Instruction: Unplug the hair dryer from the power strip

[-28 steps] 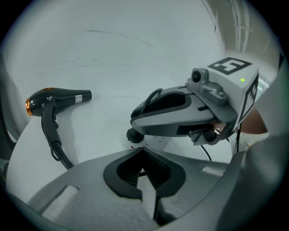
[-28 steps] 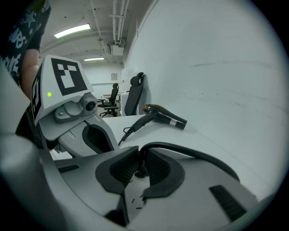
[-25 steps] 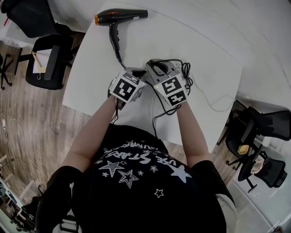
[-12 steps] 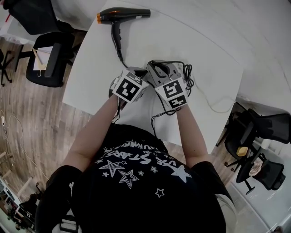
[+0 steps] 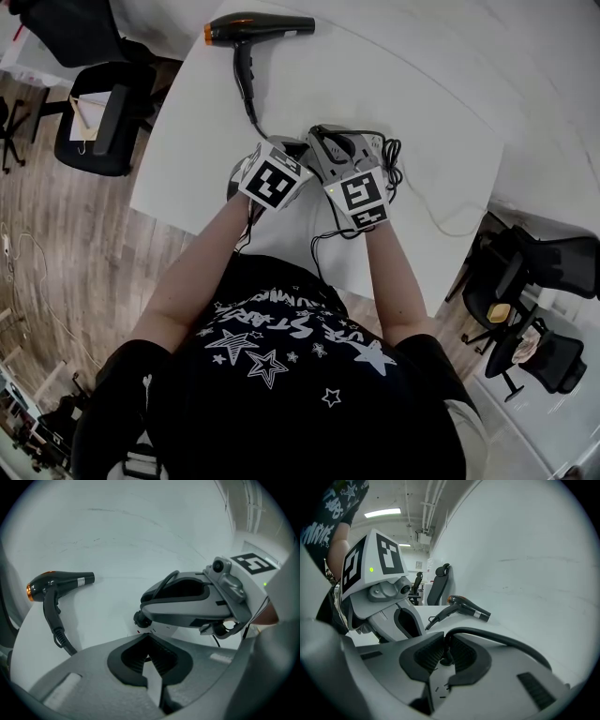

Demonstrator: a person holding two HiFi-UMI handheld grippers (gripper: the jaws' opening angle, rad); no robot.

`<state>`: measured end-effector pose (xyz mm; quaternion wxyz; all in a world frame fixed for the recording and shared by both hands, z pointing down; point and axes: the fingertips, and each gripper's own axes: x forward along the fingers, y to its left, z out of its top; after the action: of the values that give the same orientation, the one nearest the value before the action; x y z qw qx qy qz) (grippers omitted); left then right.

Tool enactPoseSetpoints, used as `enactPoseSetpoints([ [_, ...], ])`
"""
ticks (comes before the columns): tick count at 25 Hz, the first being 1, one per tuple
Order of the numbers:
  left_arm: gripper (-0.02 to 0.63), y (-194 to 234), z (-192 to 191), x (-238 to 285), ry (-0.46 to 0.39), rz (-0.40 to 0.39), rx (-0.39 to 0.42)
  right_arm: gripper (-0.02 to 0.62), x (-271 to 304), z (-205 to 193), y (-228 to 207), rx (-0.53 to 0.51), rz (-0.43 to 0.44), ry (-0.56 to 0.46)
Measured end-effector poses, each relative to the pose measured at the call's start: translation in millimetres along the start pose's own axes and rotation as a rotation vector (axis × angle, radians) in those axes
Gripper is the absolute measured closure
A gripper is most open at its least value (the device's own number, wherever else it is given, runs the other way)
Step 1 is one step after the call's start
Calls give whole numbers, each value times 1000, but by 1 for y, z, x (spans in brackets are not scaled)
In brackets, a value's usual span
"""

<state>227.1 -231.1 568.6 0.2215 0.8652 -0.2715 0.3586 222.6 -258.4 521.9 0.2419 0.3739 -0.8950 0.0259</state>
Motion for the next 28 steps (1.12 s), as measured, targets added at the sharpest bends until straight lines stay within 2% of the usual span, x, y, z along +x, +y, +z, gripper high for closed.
enactPoseSetpoints([
  [6, 598, 0, -1, 0, 14, -3, -5, 545, -2, 1, 0, -5, 16, -27],
  [9, 598, 0, 0, 2, 17, -2, 8, 545, -13, 33, -11, 39, -5, -153],
  [10, 598, 0, 0, 2, 12, -8, 7, 545, -15, 45, -18, 21, -28, -164],
  [11, 598, 1, 0, 2, 2, -18, -8, 544, -14, 53, -24, -9, -42, -150],
  [13, 598, 2, -3, 1, -11, -40, -49, 543, -13, 56, -26, -13, -20, -141],
  [15, 598, 2, -2, 1, -8, -50, -49, 543, -17, 54, -25, 9, 7, -146],
  [19, 598, 2, -2, 0, -13, -49, -41, 541, -21, 49, -19, 34, 7, -142],
  [25, 598, 0, -2, 0, -17, 11, 67, 540, -27, 49, -16, 77, -34, -149],
  [28, 598, -2, -3, 0, -27, 23, 97, 540, -37, 49, -16, 94, -78, -144],
])
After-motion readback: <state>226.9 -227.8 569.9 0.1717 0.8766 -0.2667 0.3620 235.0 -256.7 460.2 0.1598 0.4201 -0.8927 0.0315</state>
